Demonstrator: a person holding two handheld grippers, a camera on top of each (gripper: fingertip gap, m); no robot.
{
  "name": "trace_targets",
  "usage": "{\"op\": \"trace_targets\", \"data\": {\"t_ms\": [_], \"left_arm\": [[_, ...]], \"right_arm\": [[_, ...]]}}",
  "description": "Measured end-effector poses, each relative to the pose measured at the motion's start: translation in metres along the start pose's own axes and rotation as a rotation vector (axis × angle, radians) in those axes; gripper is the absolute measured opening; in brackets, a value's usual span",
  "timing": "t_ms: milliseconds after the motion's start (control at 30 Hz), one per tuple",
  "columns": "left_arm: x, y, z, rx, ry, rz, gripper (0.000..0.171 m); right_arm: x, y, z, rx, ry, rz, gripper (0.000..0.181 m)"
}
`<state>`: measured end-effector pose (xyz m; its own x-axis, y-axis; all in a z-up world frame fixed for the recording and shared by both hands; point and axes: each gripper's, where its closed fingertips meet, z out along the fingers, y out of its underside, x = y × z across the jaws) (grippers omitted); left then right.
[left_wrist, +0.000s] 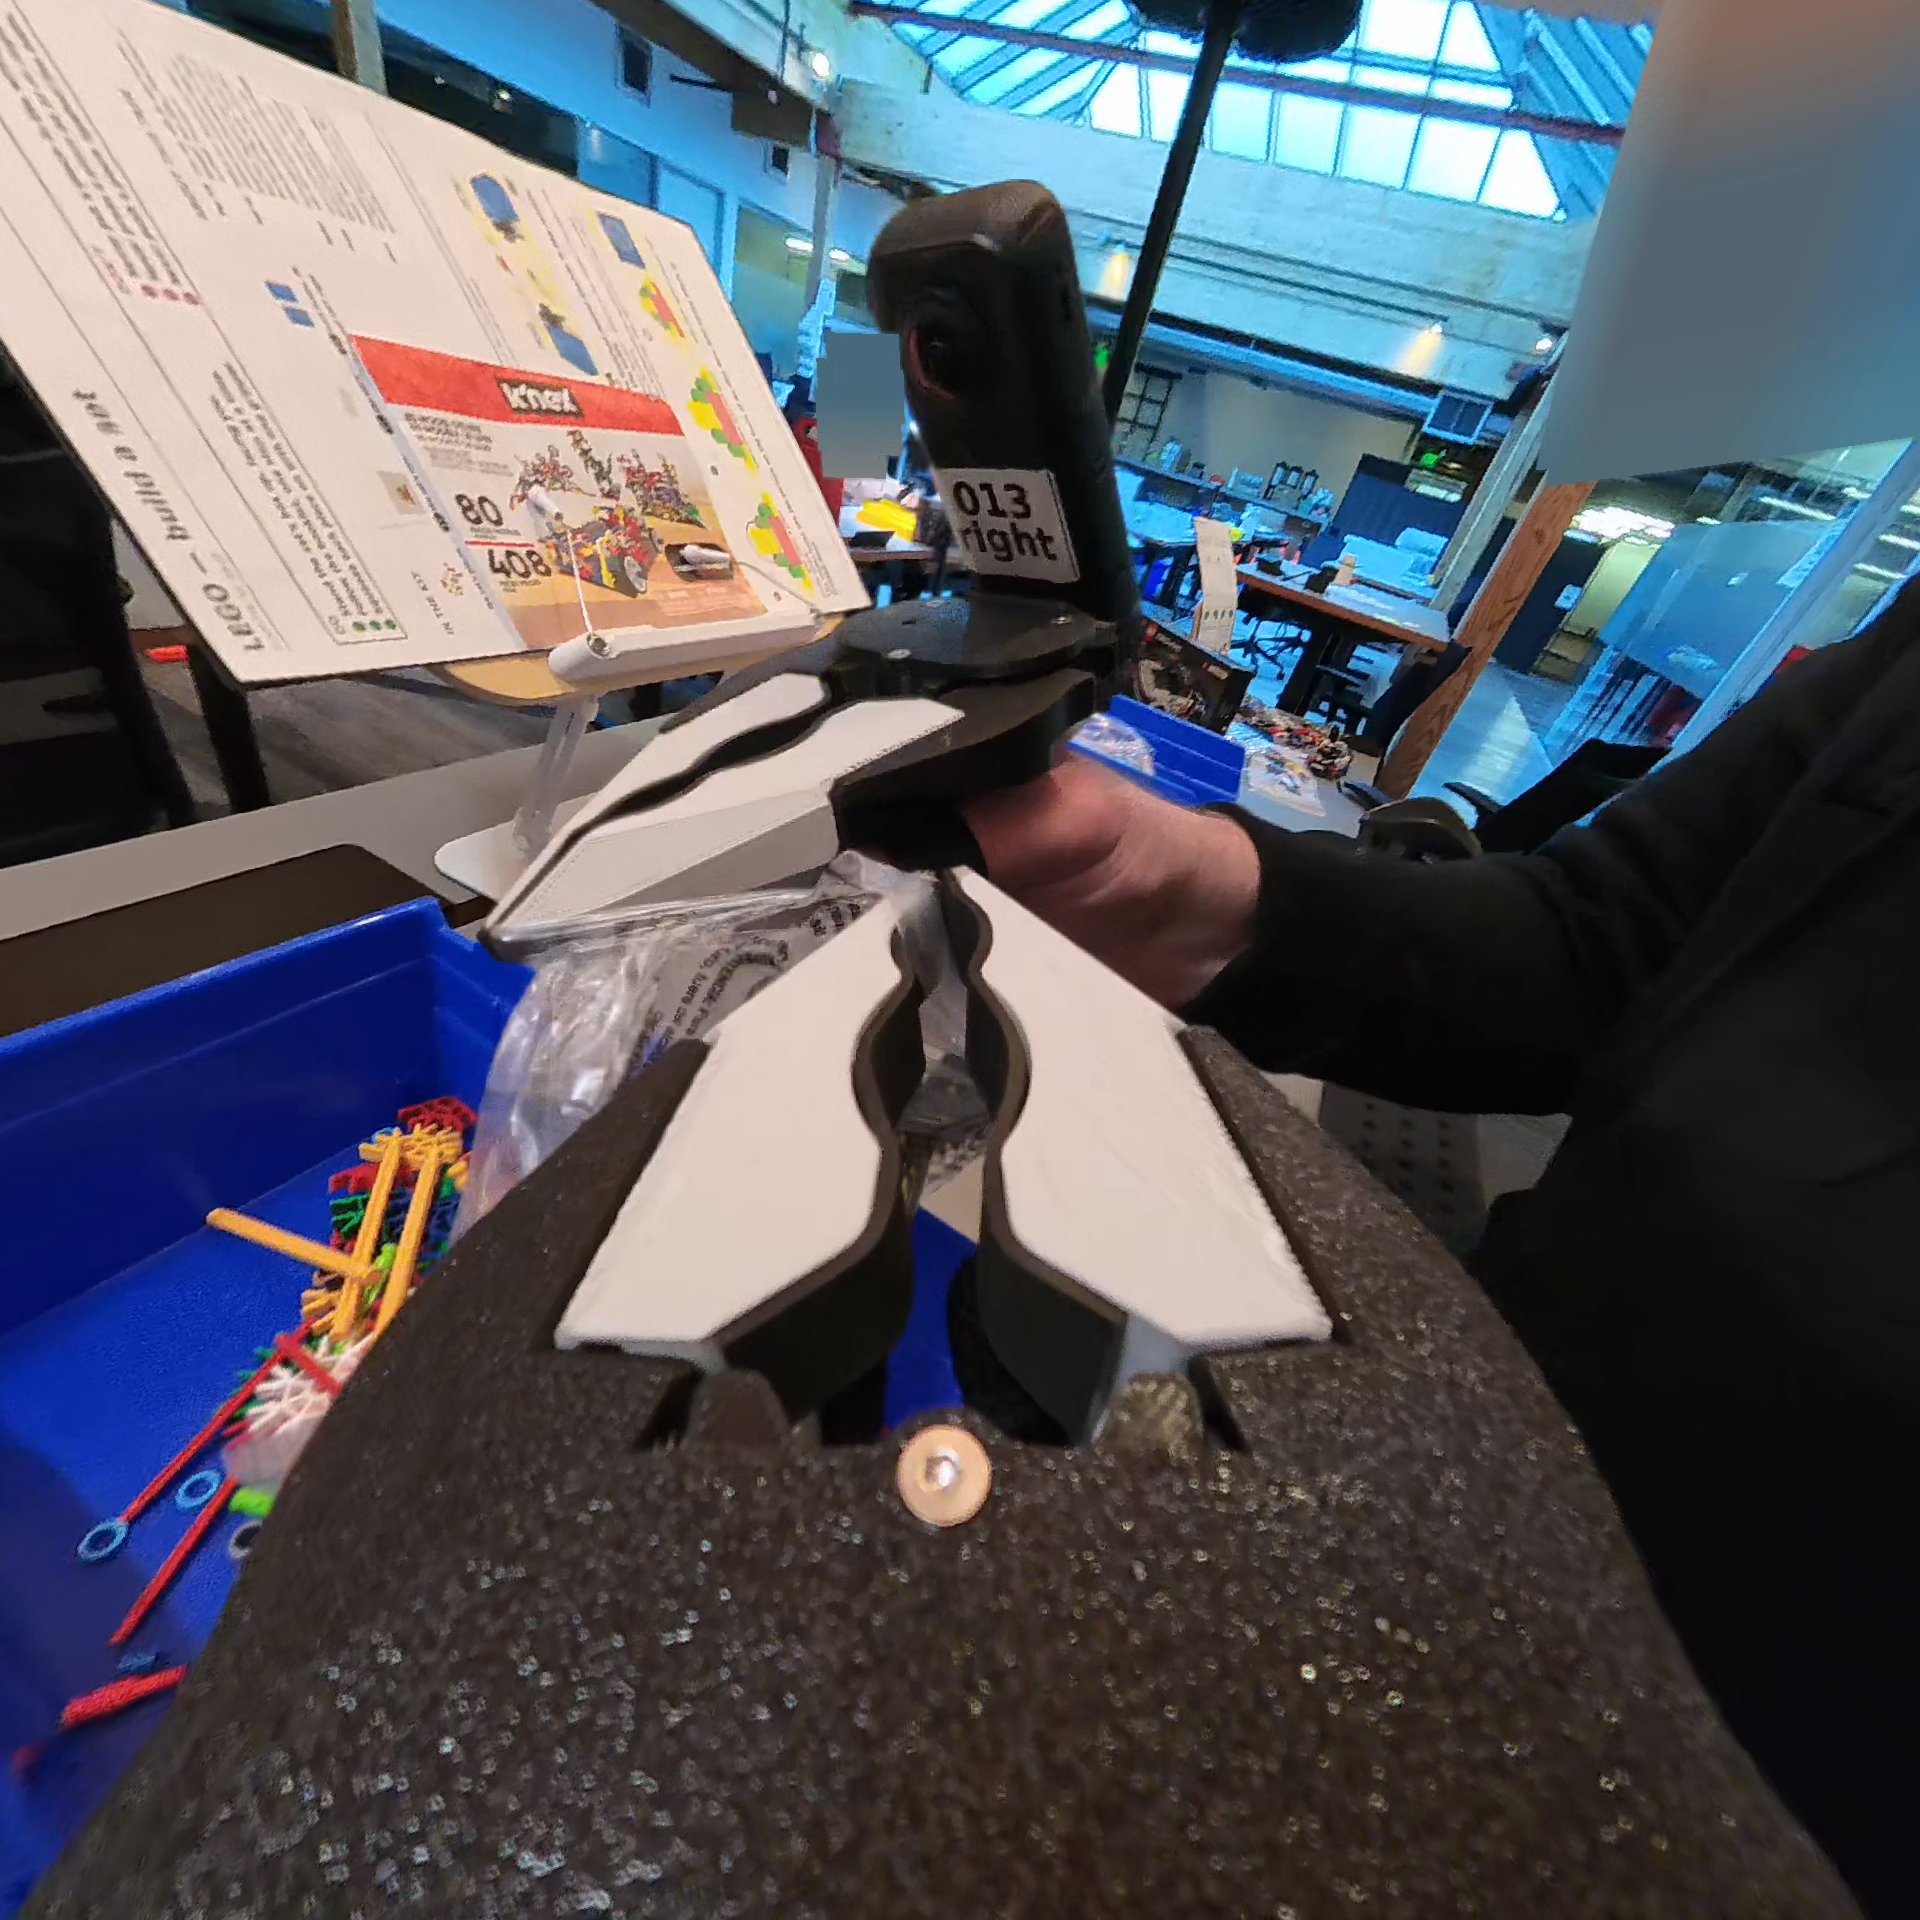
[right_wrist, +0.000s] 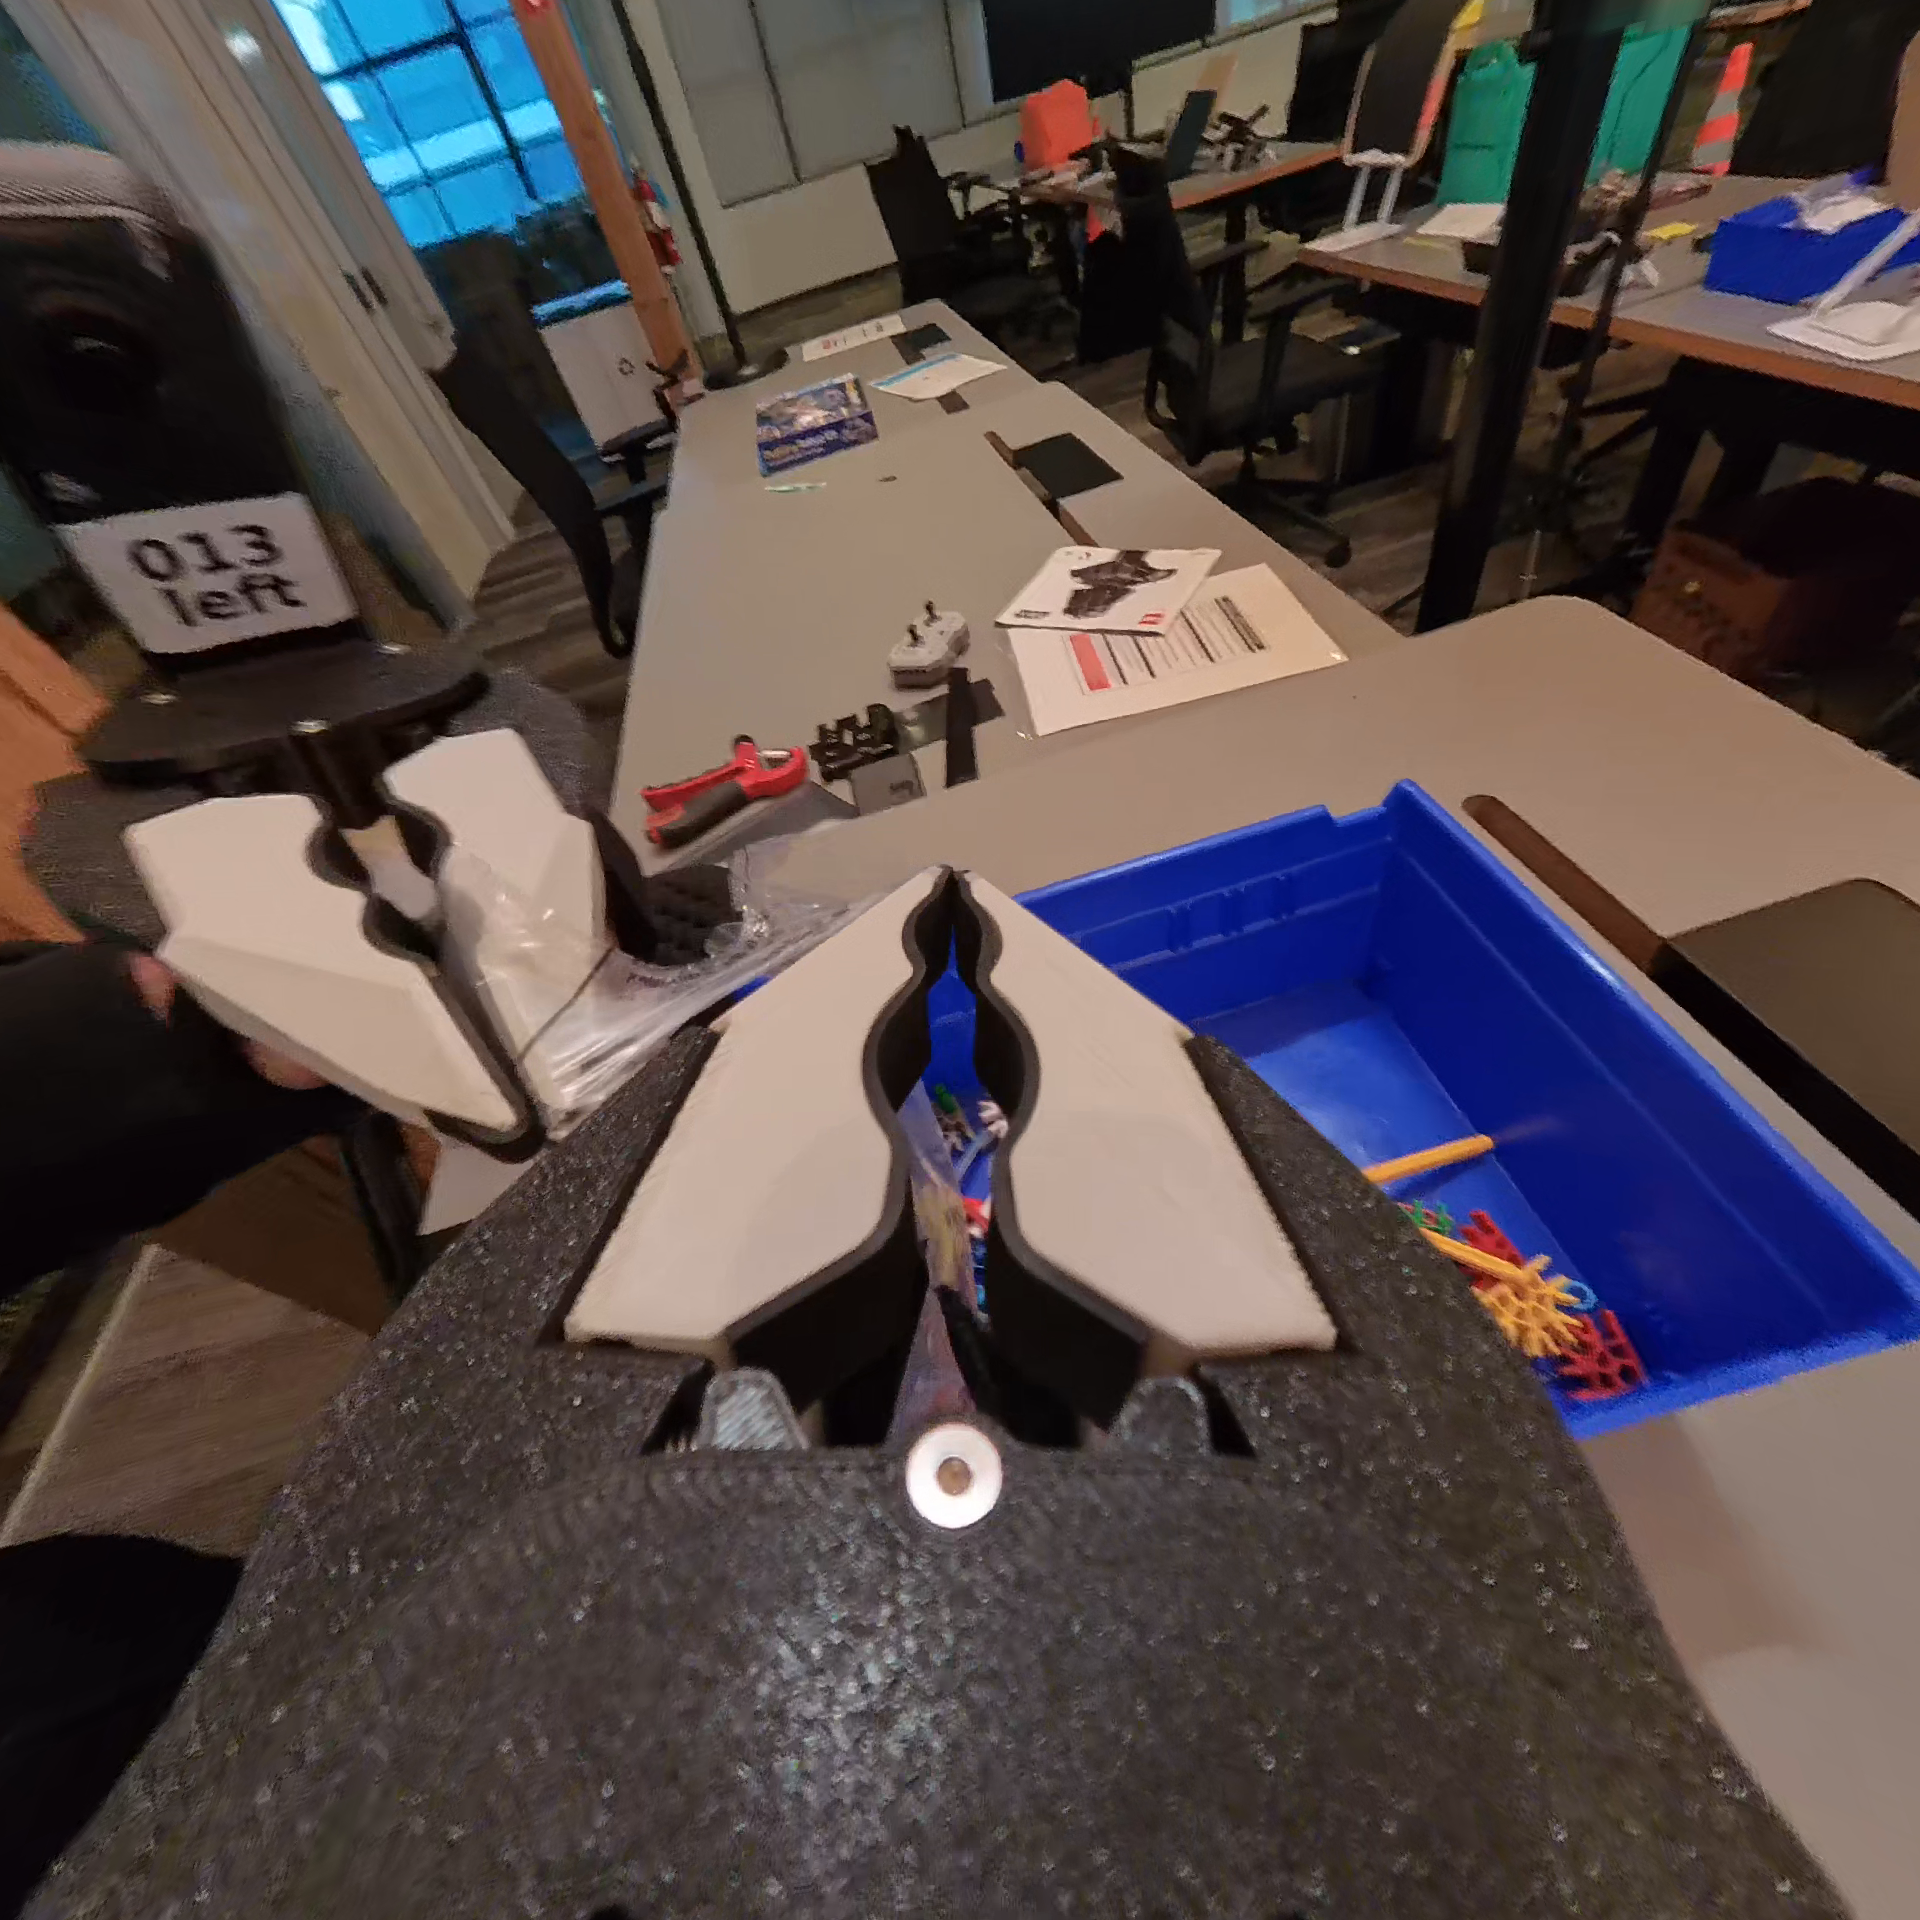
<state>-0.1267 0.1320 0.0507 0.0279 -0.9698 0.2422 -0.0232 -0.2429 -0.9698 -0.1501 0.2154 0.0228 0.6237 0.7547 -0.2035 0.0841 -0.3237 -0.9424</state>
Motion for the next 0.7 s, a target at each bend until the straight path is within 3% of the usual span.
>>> {"op": "trace_targets", "data": {"t_ms": [233,433,567,700], "left_arm": [[-0.023,0.000,-0.010,-0.002,-0.090,-0.006,0.000],[-0.054,-0.009,-0.037,0.094,-0.177,-0.112,0.001],[-0.060,0.003,-0.027,0.041,-0.224,-0.112,0.048],[-0.067,0.015,-0.017,-0.025,-0.275,-0.109,0.054]], "right_arm": [[0.018,0.008,0.004,-0.030,0.096,-0.035,0.000],[0.012,-0.005,-0.015,0.007,0.054,-0.016,0.000],[0.008,0.002,-0.013,-0.005,0.037,0.006,0.000],[0.001,0.001,-0.015,0.007,0.009,0.013,0.000]]}}
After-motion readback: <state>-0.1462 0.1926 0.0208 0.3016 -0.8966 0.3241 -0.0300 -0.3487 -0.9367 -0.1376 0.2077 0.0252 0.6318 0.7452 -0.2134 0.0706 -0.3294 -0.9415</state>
